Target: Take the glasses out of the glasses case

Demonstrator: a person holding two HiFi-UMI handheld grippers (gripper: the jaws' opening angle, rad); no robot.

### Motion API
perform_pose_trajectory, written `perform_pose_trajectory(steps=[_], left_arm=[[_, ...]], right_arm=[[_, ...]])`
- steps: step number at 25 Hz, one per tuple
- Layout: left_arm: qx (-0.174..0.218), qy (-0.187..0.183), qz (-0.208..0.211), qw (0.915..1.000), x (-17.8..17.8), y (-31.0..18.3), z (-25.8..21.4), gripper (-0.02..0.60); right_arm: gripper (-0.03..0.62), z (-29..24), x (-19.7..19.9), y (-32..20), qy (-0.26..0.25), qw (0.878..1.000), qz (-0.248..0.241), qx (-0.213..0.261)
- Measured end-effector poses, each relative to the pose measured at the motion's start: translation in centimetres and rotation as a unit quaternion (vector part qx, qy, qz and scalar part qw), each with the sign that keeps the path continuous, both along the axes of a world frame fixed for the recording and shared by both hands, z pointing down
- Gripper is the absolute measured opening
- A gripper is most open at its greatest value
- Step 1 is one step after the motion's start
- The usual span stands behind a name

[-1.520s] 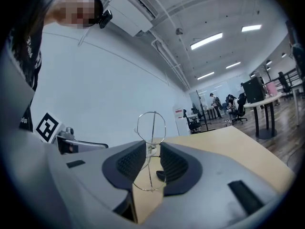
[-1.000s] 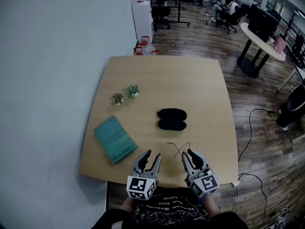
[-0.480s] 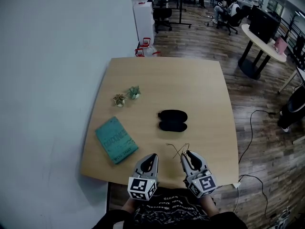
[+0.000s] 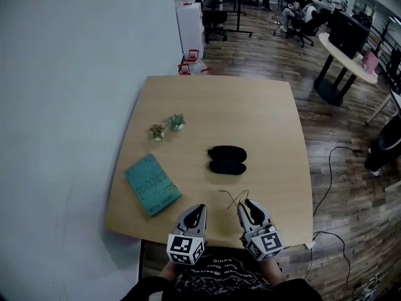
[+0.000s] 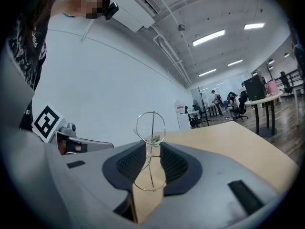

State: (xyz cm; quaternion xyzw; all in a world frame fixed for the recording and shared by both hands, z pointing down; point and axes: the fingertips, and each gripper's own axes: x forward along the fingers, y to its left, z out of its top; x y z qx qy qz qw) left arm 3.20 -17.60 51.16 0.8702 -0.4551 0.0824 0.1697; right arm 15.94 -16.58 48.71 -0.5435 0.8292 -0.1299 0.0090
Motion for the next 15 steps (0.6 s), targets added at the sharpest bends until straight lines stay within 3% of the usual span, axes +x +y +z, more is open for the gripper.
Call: perform_pose_trajectory(steps=[7, 15], left_arm=[[0.0, -0.007, -0.006, 1.0, -0.6, -0.1, 0.6, 0.003], [-0.01, -0.013, -0.005, 0.9999, -0.7, -0.6, 1.3, 0.005]], right_arm=[[0.101, 0.1, 0.2, -0.2, -0.021, 1.0, 0.003, -0.006], [0.101, 0.6, 0.4, -0.3, -0.009, 1.0, 0.011, -0.013]])
